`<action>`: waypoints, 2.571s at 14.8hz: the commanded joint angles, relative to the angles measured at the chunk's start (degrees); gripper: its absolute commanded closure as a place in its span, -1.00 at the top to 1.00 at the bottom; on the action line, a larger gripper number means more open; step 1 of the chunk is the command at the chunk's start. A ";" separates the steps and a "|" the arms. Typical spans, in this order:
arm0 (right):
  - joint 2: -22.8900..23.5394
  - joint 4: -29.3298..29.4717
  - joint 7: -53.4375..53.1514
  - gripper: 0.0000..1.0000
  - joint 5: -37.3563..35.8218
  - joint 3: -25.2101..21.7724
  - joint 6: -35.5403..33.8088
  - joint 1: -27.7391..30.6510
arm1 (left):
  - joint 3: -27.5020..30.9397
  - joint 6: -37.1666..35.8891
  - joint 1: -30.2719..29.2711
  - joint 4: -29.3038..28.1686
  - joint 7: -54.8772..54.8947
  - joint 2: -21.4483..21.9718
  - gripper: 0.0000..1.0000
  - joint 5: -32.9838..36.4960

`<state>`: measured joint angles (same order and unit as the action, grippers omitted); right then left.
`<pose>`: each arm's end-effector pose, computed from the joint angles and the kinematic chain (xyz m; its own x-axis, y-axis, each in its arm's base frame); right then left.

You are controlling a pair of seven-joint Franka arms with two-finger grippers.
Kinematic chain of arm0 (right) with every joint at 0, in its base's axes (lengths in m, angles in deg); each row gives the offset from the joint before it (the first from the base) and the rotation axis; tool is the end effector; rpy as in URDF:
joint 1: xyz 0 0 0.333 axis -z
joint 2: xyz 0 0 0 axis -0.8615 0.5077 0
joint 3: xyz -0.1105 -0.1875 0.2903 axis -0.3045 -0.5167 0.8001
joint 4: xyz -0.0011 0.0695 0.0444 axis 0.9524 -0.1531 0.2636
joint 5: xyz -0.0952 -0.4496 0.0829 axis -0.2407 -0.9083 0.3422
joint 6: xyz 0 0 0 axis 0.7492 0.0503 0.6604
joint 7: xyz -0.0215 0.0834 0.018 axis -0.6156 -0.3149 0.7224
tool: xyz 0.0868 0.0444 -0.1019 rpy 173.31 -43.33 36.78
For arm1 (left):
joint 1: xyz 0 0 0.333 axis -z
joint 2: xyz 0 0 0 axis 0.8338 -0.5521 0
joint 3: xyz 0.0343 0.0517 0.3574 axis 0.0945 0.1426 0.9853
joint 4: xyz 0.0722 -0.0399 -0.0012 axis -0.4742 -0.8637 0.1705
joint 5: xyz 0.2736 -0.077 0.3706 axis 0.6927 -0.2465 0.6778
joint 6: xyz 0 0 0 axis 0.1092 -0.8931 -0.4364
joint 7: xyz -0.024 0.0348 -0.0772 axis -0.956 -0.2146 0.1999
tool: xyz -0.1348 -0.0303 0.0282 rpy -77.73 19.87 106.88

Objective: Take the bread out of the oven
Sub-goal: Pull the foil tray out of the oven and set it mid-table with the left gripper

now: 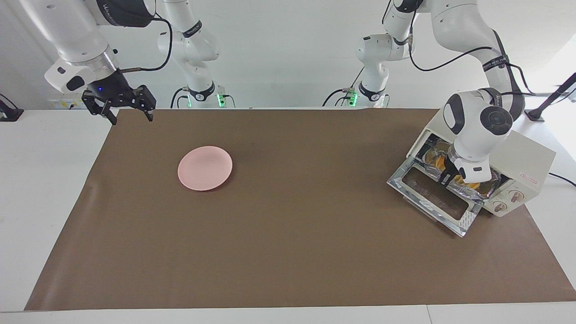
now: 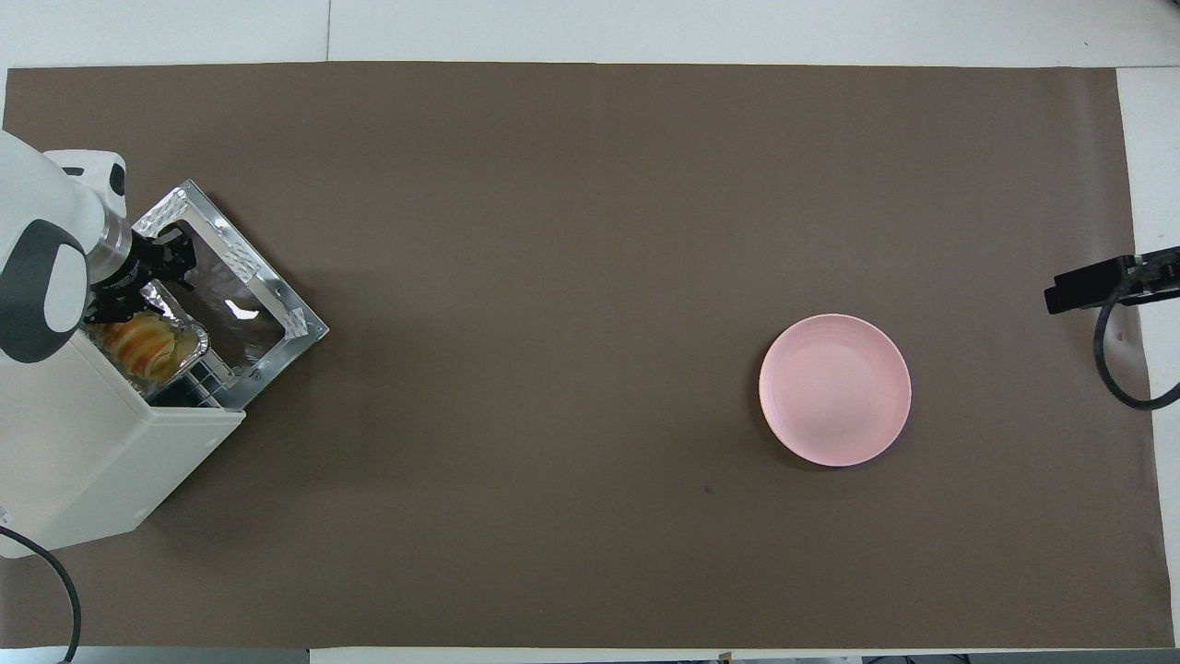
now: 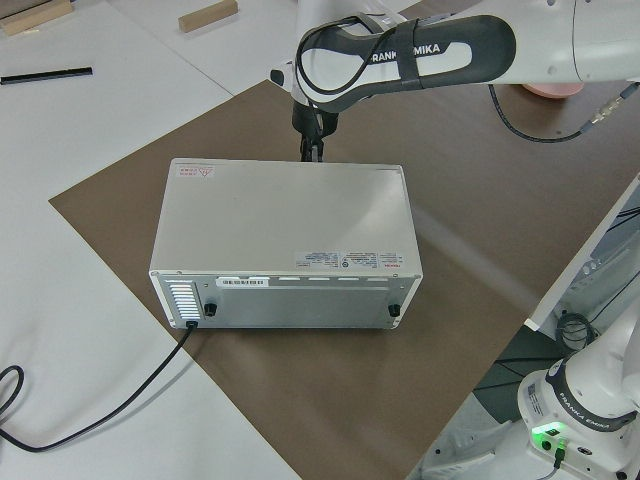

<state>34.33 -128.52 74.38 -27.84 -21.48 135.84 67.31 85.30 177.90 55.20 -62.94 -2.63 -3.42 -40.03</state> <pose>0.6094 -0.0321 0.6317 0.9950 0.0945 -0.0327 0.0942 -0.9955 -0.0106 0.6709 0.0297 0.3459 0.7402 0.6717 0.0300 0.6654 -0.7254 -0.1762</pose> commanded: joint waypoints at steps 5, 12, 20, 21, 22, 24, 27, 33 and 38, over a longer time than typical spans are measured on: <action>-0.90 -1.14 -0.57 1.00 -0.43 0.24 0.41 0.17 | -0.42 -1.47 4.87 5.54 0.35 -0.86 -1.00 4.08; -0.99 -1.14 -0.57 1.00 -0.43 0.24 -0.20 0.26 | -1.56 -4.20 19.47 17.08 2.63 -5.89 -1.00 0.70; -0.90 -1.14 -0.22 1.00 -0.43 0.06 -0.73 0.96 | -1.91 -2.19 37.93 18.23 7.21 -7.64 -1.00 -11.28; -0.90 -1.05 -0.22 1.00 -0.43 0.06 -0.73 0.96 | -1.91 -2.36 38.46 18.31 7.13 -8.43 -1.00 -11.20; -0.90 -1.05 -0.31 1.00 -0.43 0.06 -0.73 0.96 | -1.91 -2.18 38.81 18.48 7.12 -9.31 -1.00 -10.93; -0.90 -1.05 -0.13 1.00 -0.43 0.06 -0.73 0.96 | -1.82 -1.05 41.09 19.27 7.12 -12.64 -1.00 -10.41; -0.90 -1.14 -0.13 1.00 -0.43 -0.02 -0.73 0.96 | -1.82 0.27 42.50 19.28 7.39 -13.97 -1.00 -10.23; -0.99 -1.23 -0.13 1.00 -0.43 -0.38 -0.73 1.14 | -1.82 3.09 44.71 17.87 7.39 -15.38 -0.17 -10.40; -0.99 -1.23 -0.31 1.00 -0.52 -0.46 -0.64 1.05 | -0.95 1.26 43.05 19.71 7.12 -15.47 1.00 -10.84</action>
<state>34.33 -128.64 74.38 -27.84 -22.36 135.26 67.62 83.57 180.10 99.32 -44.40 4.02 -19.19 -50.17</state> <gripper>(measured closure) 0.000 0.493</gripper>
